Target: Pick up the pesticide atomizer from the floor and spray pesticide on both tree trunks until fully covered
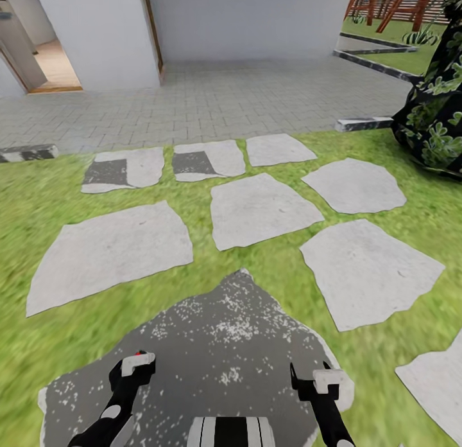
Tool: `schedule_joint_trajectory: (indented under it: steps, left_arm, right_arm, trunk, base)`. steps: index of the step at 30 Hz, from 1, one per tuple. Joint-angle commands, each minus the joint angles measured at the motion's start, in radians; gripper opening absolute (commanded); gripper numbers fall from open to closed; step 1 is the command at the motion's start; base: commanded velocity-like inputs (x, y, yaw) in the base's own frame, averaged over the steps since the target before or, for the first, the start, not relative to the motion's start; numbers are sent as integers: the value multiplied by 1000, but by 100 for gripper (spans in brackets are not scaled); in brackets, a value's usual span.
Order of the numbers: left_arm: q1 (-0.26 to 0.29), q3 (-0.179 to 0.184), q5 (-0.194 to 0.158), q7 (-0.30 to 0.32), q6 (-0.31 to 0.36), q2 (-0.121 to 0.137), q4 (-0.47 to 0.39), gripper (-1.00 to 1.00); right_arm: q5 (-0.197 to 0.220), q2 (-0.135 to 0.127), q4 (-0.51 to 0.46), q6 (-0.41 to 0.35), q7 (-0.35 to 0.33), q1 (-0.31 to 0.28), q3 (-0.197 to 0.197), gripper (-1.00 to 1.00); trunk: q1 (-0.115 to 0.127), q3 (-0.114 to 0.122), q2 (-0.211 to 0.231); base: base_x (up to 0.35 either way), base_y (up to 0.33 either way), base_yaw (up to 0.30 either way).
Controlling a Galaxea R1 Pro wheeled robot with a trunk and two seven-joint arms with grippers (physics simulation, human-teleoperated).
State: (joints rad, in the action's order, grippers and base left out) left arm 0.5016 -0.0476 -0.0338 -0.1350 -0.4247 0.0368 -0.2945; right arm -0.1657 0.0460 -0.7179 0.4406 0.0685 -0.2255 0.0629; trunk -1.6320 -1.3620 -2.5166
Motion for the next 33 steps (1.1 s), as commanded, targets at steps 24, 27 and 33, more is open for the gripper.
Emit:
schedule_joint_trajectory:
  steps: [24, 27, 33]
  left_arm:
    - [0, 1, -2, 0, -2, 0, 0, 100]
    - [0, 1, -1, 0, -2, 0, 0, 100]
    - [0, 2, -1, 0, -1, 0, 0, 100]
  right_arm:
    - [2, 0, -2, 1, 2, 1, 2, 100]
    - [2, 0, -2, 1, 2, 1, 2, 100]
    - [2, 0, -1, 1, 2, 1, 2, 100]
  trunk:
    - [-4, -50, -2]
    - [-6, -67, -3]
    - [-6, -71, -3]
  base:
    - [3, 1, 0]
    - [0, 0, 0]
    - [0, 0, 0]
